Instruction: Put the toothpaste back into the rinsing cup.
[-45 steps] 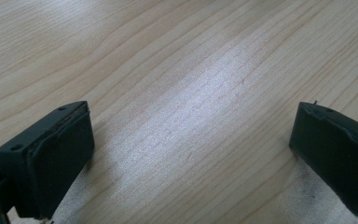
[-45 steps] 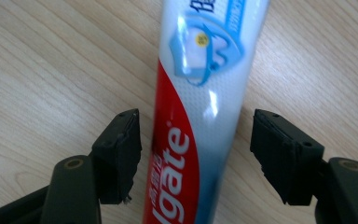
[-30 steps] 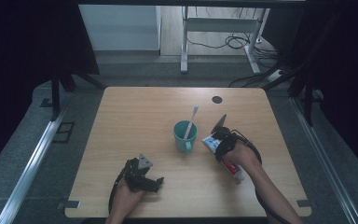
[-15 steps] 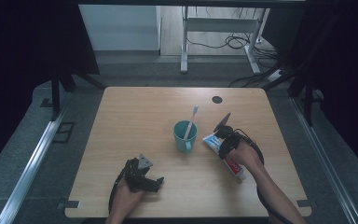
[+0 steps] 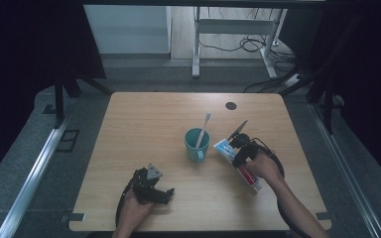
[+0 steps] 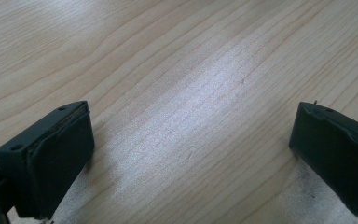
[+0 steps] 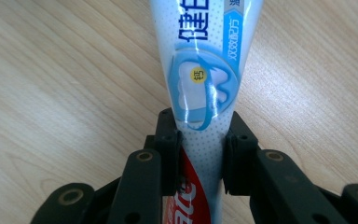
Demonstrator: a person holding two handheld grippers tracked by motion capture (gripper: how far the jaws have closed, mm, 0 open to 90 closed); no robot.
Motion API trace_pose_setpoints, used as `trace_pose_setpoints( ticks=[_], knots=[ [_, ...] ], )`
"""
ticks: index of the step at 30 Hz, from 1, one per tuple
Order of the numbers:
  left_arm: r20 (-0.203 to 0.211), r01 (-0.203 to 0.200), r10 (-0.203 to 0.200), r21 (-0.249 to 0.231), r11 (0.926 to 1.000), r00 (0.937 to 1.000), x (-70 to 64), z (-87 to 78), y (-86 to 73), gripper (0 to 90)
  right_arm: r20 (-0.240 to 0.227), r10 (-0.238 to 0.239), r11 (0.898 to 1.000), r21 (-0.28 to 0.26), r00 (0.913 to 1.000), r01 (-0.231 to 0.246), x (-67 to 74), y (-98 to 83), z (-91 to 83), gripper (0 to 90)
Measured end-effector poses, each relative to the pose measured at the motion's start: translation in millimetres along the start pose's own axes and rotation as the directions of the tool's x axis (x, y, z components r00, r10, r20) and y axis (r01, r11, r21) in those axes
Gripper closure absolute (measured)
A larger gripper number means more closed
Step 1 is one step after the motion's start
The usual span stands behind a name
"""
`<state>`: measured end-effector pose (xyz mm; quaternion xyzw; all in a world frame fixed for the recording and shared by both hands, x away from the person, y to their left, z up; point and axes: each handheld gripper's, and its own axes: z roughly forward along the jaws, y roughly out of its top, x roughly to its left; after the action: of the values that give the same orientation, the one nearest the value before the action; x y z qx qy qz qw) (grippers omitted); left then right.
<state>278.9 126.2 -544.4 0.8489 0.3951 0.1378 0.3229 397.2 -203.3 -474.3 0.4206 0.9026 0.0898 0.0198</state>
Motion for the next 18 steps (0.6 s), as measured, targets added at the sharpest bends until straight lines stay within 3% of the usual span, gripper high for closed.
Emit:
trace_pose_setpoints(
  ticks=[8, 18],
  knots=[
    [0.000, 0.003, -0.003, 0.000, 1.0000, 1.0000, -0.2, 0.0, -0.1, 0.0, -0.017, -0.009, 0.997, -0.083, 0.9998, 0.008, 0.1, -8.8, -13.2, 71.3],
    [0.000, 0.005, -0.005, -0.001, 1.0000, 1.0000, -0.3, 0.1, -0.2, 0.0, -0.036, -0.016, 0.979, -0.204, 0.9992, 0.008, -3.8, -23.4, -28.8, 71.4]
  ],
)
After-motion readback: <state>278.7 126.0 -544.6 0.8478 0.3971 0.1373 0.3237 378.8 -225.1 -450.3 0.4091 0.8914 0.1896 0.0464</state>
